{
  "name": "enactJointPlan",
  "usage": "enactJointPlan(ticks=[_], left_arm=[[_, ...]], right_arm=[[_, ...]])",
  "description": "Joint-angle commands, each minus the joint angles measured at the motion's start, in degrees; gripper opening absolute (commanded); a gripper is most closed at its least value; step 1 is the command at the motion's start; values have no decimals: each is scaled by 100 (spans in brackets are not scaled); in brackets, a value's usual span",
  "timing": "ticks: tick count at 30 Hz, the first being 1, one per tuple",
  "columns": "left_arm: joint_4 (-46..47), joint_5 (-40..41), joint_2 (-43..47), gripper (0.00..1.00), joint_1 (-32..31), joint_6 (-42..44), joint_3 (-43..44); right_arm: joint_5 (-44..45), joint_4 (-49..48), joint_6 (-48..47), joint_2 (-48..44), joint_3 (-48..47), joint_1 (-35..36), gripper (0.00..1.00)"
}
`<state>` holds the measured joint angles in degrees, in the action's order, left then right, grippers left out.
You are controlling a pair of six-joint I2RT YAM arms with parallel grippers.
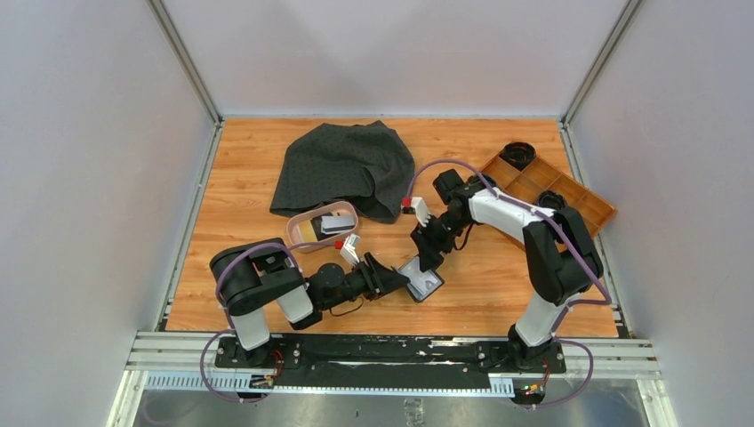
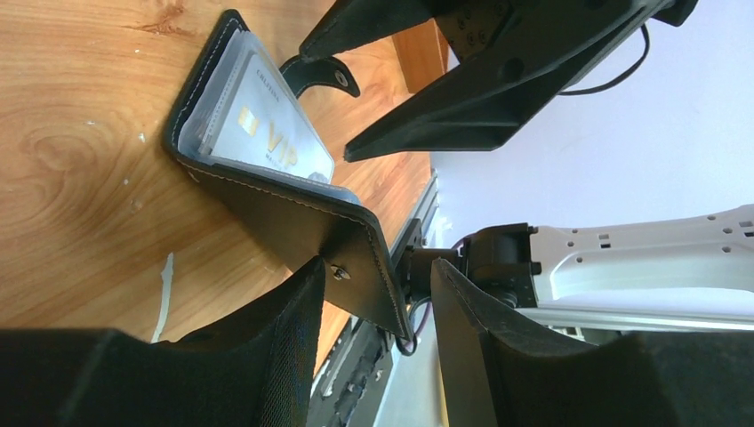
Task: Put the credit cards into the card holder
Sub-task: Close the card holder at the center of the board.
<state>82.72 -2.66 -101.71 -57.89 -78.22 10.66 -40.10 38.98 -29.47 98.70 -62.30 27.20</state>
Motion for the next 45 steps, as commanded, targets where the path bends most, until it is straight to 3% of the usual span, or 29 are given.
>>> enactJointPlan(ticks=[1,20,30,40,45], left_arm=[[-295,-25,136,49,-45,205,150],[-764,-121,-537,50,112,286,985],[-1554,-234,-471,49,305,579,1370],[-3142,116,311,47,370,1486,1543],[-3357,97,454,47,411,1867,1716]], right_arm=[[-316,232,-109,-297,-54,-238,60],[-168,239,-258,-897,-32,-818,60],[-343,265,-446,-1208,36,-989,61],[-1487,495,-1473,-2491,348,-1182,60],[-2481,496,-2733,-3375,1026,-1185,61]])
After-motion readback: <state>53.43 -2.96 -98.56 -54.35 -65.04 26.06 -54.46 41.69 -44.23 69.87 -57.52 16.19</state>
